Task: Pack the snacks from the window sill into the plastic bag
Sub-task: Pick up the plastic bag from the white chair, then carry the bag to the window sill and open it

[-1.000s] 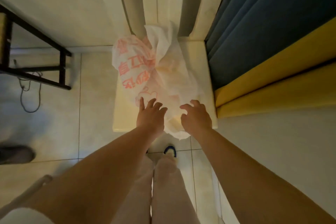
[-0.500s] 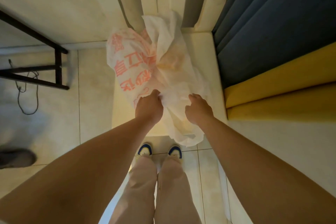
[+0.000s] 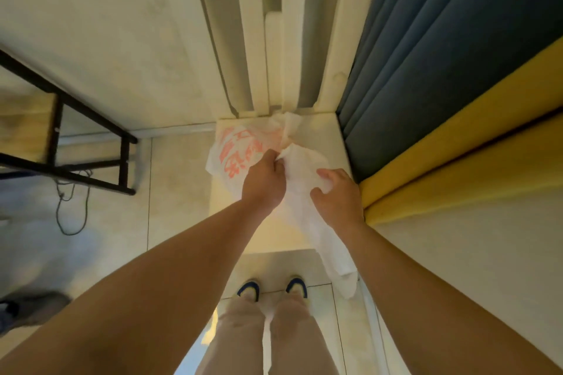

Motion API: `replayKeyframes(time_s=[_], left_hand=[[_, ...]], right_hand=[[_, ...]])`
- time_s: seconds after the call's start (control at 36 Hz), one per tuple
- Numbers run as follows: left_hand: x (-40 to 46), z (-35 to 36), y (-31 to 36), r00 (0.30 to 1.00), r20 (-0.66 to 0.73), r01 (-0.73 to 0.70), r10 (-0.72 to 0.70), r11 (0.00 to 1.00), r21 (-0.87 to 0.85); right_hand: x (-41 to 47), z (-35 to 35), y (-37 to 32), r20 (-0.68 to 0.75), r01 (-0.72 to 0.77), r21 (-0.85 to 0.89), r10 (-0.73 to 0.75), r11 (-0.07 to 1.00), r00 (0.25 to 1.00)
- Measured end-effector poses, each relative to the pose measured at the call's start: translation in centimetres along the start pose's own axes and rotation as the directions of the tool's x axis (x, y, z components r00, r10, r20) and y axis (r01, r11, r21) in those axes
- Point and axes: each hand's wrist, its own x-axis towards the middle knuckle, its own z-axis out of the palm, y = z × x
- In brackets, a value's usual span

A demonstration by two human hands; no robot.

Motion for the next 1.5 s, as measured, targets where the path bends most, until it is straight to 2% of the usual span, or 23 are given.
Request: replayKeyframes(time_s=[0.11,0.19,0.28,0.33,0.42,0.47,0.56,0.69,0.83,0.94,1.0,1.08,1.14,1.28,1.33,1.42,1.5], left_hand=[[-2.3,-1.6,2.6,0.994,0.098,-0.035,0.044,0.995,-0.095],[-4.2,-2.5,4.2,0.977,0.201,-0.032,0.068,0.984,-0.176],[-6.4,-3.1,5.7,0.945,0.307,-0.065,0.113,0.984,-0.163],[-8.0,-3.1,6.6,0.908,0.365,-0.171,0.206,0.977,-0.126],[-10.5,-3.2,8.1,0.822,0.469,-0.328,0.322,0.942,-0.073],[-12.3,-3.0,9.0,0.749,0.549,-0.410,0.372,0.910,-0.057],[-14.9,-2.4,10.2,0.654,0.649,-0.465,0.389,0.883,-0.062],[-20.5,-0.3,11.5,0.503,0.762,-0.542,0.408,0.836,-0.089],[-25.9,2.2,12.0,0.385,0.822,-0.608,0.419,0.786,-0.115],[-30.3,4.1,12.6,0.262,0.874,-0.648,0.409,0.746,-0.154],[-32.9,5.0,12.7,0.194,0.899,-0.656,0.392,0.734,-0.179],[-36.9,6.3,12.8,0.116,0.921,-0.671,0.373,0.713,-0.204],[-39.3,7.3,12.7,0.093,0.920,-0.680,0.381,0.699,-0.221],[-45.8,9.5,12.3,0.030,0.917,-0.721,0.397,0.644,-0.255],[-48.7,10.5,12.0,-0.007,0.903,-0.772,0.431,0.571,-0.278],[-53.1,11.7,11.4,-0.109,0.894,-0.834,0.435,0.449,-0.320],[-56.9,12.9,10.4,-0.216,0.884,-0.861,0.414,0.346,-0.372]], right_hand=[[-2.9,-1.8,-0.7,-0.085,0.033,-0.119,-0.044,0.992,0.995],[-5.4,-3.0,-0.8,-0.136,0.003,-0.204,-0.031,0.979,0.990],[-8.4,-4.2,-0.8,-0.157,-0.023,-0.254,-0.018,0.967,0.987],[-10.5,-4.9,-0.9,-0.191,-0.051,-0.247,0.003,0.968,0.982],[-13.9,-5.9,-0.8,-0.264,-0.134,-0.160,0.088,0.978,0.961],[-16.5,-6.4,-0.5,-0.255,-0.197,-0.093,0.168,0.976,0.952],[-19.9,-6.7,0.6,-0.203,-0.271,0.010,0.267,0.963,0.942],[-26.2,-6.8,2.9,-0.270,-0.359,0.170,0.393,0.918,0.879],[-32.8,-7.1,5.5,-0.280,-0.310,0.543,0.517,0.781,0.809],[-37.6,-7.2,8.1,-0.310,-0.309,0.602,0.572,0.736,0.759],[-39.7,-7.2,9.2,-0.359,-0.339,0.582,0.608,0.739,0.709],[-43.2,-7.0,10.8,-0.437,-0.366,0.612,0.686,0.700,0.581],[-46.1,-7.0,11.9,-0.458,-0.359,0.659,0.731,0.661,0.506],[-54.3,-7.5,14.5,-0.496,-0.357,0.689,0.769,0.631,0.403],[-57.1,-7.6,15.6,-0.526,-0.365,0.691,0.780,0.624,0.340],[-61.0,-7.4,17.3,-0.567,-0.357,0.713,0.796,0.603,0.213],[-64.6,-7.1,18.9,-0.543,-0.222,0.809,0.836,0.544,0.071]])
